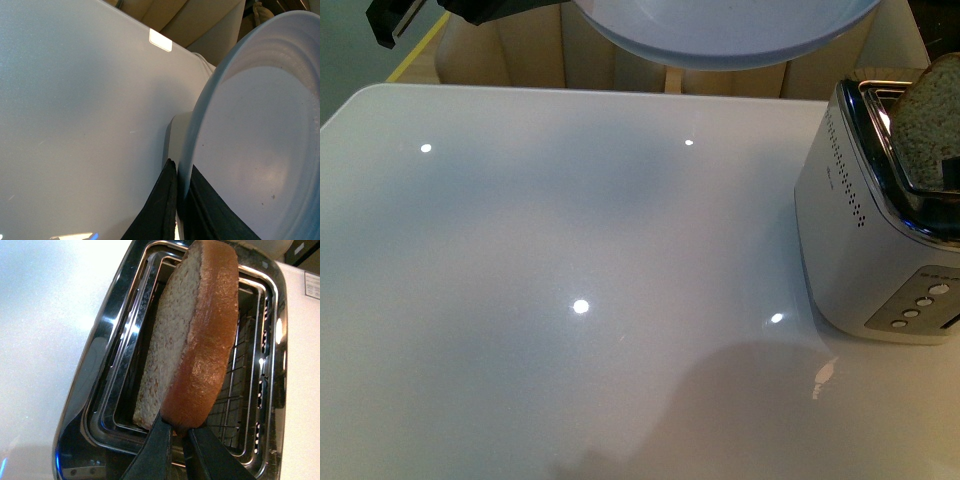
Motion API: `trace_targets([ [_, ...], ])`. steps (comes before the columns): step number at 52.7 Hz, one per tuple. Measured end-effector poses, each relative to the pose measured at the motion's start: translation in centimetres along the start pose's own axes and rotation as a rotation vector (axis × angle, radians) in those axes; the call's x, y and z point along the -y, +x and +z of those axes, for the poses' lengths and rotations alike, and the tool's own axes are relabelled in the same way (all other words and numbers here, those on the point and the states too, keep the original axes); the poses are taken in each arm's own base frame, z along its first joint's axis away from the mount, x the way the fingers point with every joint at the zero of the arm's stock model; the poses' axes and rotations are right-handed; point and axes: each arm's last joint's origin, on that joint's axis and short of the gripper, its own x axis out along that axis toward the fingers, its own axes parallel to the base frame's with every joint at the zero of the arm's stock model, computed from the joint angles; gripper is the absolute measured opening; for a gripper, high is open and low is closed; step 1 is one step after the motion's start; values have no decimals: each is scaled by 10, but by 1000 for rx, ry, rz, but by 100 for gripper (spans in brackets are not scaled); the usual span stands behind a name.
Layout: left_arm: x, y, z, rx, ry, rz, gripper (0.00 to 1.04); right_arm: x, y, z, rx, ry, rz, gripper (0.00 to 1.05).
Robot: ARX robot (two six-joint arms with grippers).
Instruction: Left arm holds plate, right arm toasts bread
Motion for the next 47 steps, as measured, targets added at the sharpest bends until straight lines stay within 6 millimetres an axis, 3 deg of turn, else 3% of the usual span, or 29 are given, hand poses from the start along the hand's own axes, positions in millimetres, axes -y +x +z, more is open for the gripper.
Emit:
trace_targets([
  [11,0,0,0,0,0,0,3,0,-3,-5,10,2,11,31],
  [20,0,0,0,0,0,0,3,7,-22,-3,60,44,56,55],
  [31,0,0,0,0,0,0,3,40,-83,2,208,140,54,96],
  [37,0,0,0,0,0,0,3,51,-120,-11,283,187,46,96],
  [43,0,0,0,0,0,0,3,48,-136,-27,554,226,-37,78],
  [47,0,0,0,0,0,0,3,41,-141,-37,627,236,-45,62],
])
